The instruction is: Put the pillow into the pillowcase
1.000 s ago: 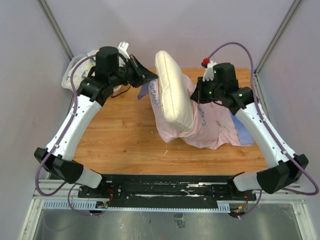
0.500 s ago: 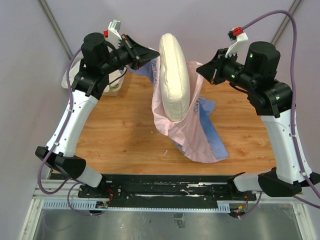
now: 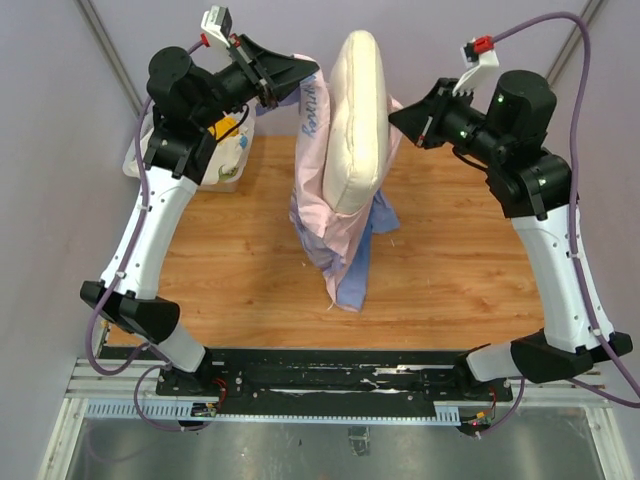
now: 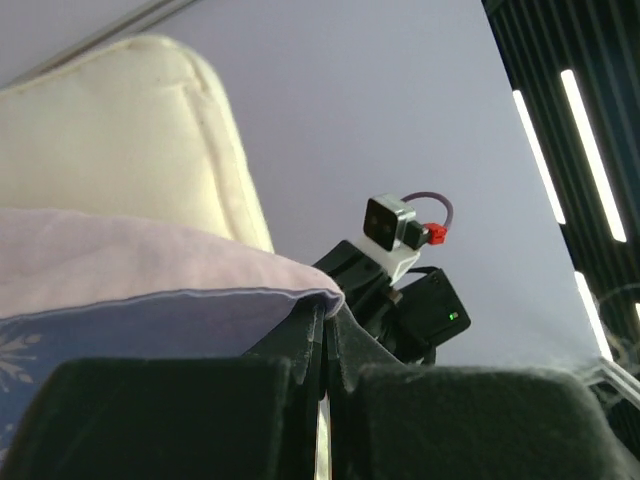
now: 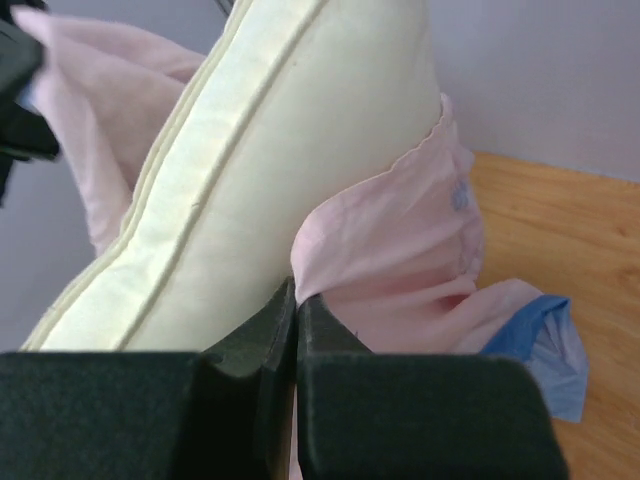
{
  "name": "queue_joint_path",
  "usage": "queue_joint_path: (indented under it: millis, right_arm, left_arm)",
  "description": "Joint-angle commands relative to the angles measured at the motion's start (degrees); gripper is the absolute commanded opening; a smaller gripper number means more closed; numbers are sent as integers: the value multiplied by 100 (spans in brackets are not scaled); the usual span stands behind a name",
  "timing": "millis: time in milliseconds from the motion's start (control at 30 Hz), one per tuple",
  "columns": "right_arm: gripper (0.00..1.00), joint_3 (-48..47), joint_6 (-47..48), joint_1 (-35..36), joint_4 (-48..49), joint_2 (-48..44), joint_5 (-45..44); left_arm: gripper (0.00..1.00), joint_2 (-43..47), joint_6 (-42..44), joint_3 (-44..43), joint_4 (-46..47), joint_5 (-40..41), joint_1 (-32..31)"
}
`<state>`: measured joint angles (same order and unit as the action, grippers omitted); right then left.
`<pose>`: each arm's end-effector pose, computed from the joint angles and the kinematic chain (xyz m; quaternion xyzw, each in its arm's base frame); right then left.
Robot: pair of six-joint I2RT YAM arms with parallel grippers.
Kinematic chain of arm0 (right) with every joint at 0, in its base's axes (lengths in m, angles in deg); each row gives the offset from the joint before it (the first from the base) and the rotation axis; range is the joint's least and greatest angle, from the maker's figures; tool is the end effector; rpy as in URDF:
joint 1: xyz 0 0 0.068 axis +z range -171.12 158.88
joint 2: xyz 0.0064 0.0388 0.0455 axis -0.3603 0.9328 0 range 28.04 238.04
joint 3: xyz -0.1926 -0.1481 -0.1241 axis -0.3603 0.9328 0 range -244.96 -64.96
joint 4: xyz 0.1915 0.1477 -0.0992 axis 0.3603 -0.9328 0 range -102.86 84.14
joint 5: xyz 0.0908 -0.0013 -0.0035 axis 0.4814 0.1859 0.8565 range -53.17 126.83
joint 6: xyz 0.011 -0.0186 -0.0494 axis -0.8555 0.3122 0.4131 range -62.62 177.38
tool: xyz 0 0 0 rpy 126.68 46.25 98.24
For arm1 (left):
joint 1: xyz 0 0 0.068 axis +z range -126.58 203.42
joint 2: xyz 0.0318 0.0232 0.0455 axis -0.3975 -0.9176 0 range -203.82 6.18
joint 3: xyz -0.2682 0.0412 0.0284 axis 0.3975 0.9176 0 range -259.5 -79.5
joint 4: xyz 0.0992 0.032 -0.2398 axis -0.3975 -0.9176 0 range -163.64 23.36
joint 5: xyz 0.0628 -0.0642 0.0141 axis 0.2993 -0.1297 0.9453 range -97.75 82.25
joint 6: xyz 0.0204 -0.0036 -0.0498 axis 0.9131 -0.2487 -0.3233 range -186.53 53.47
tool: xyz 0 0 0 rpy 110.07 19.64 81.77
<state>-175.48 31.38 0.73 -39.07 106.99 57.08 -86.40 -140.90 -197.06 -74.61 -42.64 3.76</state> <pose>0.2311 0.1060 0.5489 -0.0969 0.7100 0.3934 0.5759 0.3013 -0.1293 0.5653 -0.0466 0.6148 -0.6826 0.3924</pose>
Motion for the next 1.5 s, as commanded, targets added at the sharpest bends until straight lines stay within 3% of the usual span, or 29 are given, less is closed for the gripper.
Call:
queue_joint_path:
  millis: [0, 167, 300, 400, 767, 900, 1067, 1200, 1300, 1467]
  right_arm:
    - [1, -985, -478, -53, 1534, -75, 524]
    - [1, -1341, -1008, -58, 2187, -48, 957]
    - [1, -723, -1217, -57, 2772, -424, 1126]
    - [1, -446, -911, -57, 2625, -557, 994]
    - [1, 1382, -506, -214, 2210, -915, 425]
    - [0, 797, -511, -267, 2109, -796, 531]
    - [1, -600, -643, -264, 2110, -447, 1000]
    - [1, -655, -663, -269, 2308, -505, 1079]
    - [1, -36, -538, -274, 2286, -596, 903]
    - [1, 1196, -604, -285, 2499, -587, 762]
  left_arm:
    - [0, 507, -701, 869, 1737, -313, 35]
    - [0, 646, -1103, 1767, 2450, -487, 93]
    - [0, 751, -1285, 2206, 2807, -522, 255]
    - [0, 767, -1764, 2474, 3395, -604, 330]
    - [0, 645, -2587, 1513, 4391, -729, 331]
    - [0, 752, -2405, 1830, 4291, -759, 331]
    - [0, 907, -2661, 3169, 4918, -738, 331]
    - [0, 868, -2909, 3758, 5378, -714, 331]
    - [0, 779, -3191, 3592, 5730, -679, 340]
    - [0, 636, -3212, 2504, 5479, -687, 340]
